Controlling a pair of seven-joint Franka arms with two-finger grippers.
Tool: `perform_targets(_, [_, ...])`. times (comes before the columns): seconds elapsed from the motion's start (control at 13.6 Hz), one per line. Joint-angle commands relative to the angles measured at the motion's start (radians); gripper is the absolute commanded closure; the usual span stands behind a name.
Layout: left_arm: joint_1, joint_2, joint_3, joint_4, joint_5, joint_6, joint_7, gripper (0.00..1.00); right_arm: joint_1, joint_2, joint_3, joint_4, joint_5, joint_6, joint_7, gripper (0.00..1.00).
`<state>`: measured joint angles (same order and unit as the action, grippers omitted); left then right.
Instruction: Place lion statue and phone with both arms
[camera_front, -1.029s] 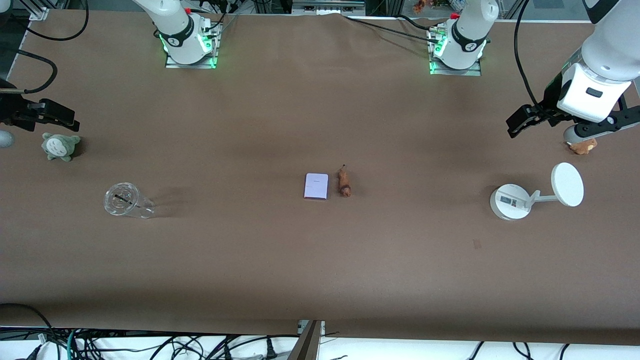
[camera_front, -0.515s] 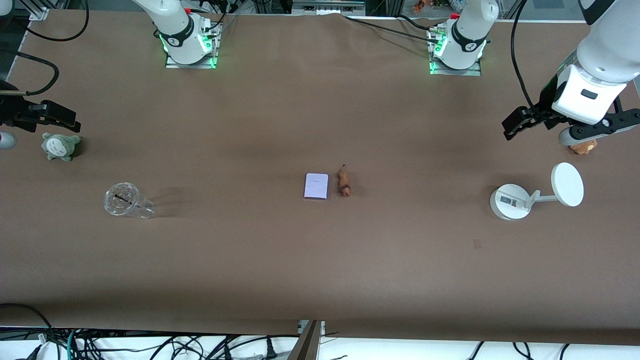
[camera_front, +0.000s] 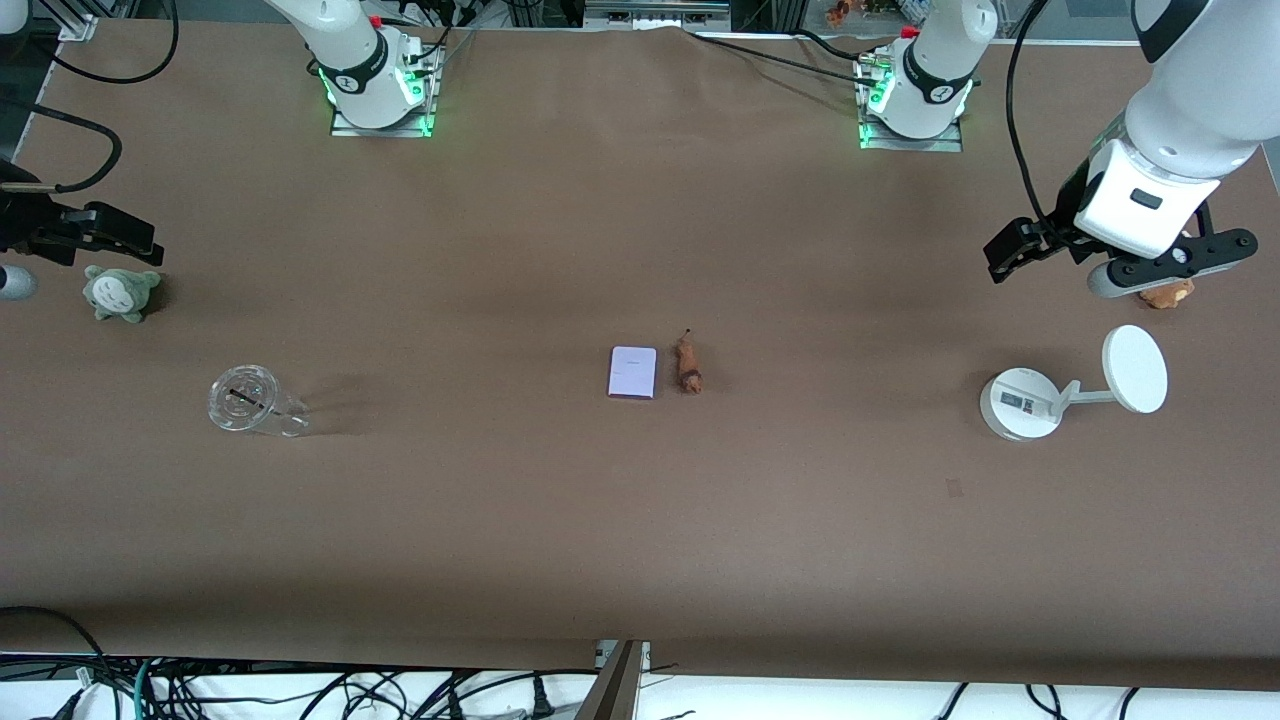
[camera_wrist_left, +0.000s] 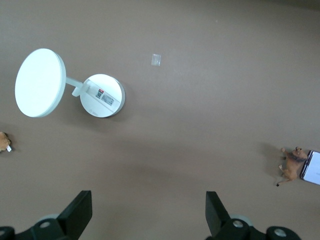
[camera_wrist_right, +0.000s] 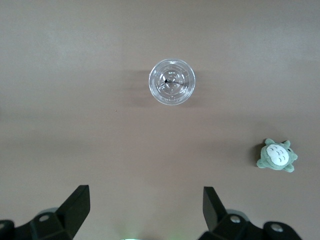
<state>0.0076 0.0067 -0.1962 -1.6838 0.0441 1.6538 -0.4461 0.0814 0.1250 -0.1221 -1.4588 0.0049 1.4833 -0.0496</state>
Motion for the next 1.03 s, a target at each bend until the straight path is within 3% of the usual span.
perform_targets(0.0, [-0.005, 0.042, -0.005, 0.030, -0.009, -0.071, 0.000, 0.00, -0.005, 0.011, 0.006, -0.005, 0.001, 0.011, 0.010, 0.00])
perform_targets(0.37, [-0.014, 0.111, -0.032, 0.038, 0.029, -0.060, 0.003, 0.00, 0.009, 0.056, 0.012, -0.002, 0.018, 0.029, 0.001, 0.00])
perform_targets(0.74, [-0.118, 0.281, -0.035, 0.090, 0.002, -0.057, -0.014, 0.00, 0.093, 0.117, 0.018, 0.008, 0.064, 0.090, 0.014, 0.00])
perform_targets(0.96, [-0.236, 0.369, -0.035, 0.090, -0.015, 0.091, -0.107, 0.00, 0.103, 0.157, 0.036, 0.012, 0.076, 0.129, 0.002, 0.00])
